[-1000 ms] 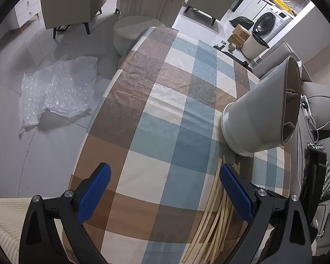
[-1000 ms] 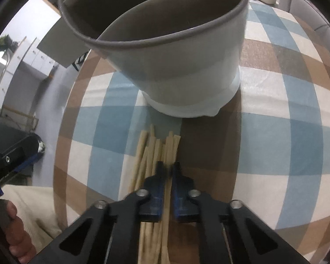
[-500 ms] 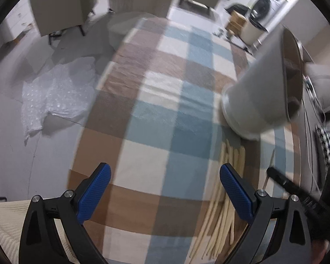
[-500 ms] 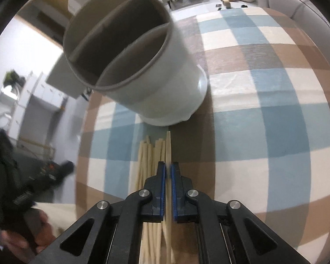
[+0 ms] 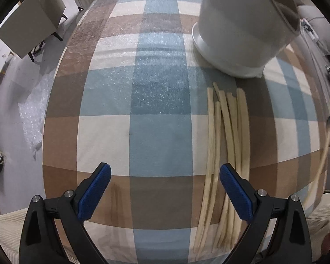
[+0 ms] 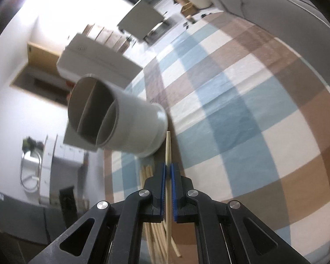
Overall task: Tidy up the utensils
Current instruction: 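Lift the chopstick with the right gripper while the left gripper grasps another chopstick, then raise both held chopsticks and carry them above the white holder, then open both grippers to drop the chopsticks into the holder, then withdraw both grippers from the holder back toward the chopstick pile, then close the right gripper on another chopstick from the pile, then lift the chopstick with the right gripper while the left gripper grasps another chopstick, then raise both held chopsticks and carry them above the white holder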
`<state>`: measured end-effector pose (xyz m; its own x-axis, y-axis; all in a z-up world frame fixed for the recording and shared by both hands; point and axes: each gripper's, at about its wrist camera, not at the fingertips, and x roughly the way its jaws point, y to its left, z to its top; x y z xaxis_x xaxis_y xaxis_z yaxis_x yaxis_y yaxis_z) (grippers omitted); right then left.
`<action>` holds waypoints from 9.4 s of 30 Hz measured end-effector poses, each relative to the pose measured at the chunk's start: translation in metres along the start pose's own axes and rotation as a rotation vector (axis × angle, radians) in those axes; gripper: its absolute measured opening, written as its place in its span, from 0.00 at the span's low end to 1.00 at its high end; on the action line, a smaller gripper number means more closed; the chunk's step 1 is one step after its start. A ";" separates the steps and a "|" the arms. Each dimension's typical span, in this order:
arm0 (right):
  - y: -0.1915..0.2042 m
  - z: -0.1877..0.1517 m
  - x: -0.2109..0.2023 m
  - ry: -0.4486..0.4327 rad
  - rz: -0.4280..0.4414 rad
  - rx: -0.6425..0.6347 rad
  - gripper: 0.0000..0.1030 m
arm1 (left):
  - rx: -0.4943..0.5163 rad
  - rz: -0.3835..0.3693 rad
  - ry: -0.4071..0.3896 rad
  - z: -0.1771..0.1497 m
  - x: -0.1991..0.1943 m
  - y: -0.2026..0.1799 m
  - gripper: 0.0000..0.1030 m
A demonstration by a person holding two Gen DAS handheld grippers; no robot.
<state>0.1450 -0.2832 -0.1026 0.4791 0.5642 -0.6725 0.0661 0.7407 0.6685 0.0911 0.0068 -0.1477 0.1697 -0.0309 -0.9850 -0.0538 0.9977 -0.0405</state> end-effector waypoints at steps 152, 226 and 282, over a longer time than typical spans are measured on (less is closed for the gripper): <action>0.126 -0.034 -0.077 -0.274 -0.023 -0.609 0.84 | -0.039 -0.099 -0.733 -0.009 -0.181 -0.007 0.85; 0.018 0.013 0.024 0.057 -0.182 -0.069 0.04 | -0.022 -0.070 -0.014 0.019 -0.007 0.002 0.85; 0.079 -0.018 -0.053 -0.213 -0.017 -0.401 0.03 | -0.098 -0.252 -0.505 -0.018 -0.132 0.011 0.01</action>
<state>0.1095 -0.2478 -0.0199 0.6532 0.4943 -0.5735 -0.2489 0.8556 0.4539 0.0508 0.0205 -0.0212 0.6373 -0.2107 -0.7413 -0.0373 0.9523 -0.3028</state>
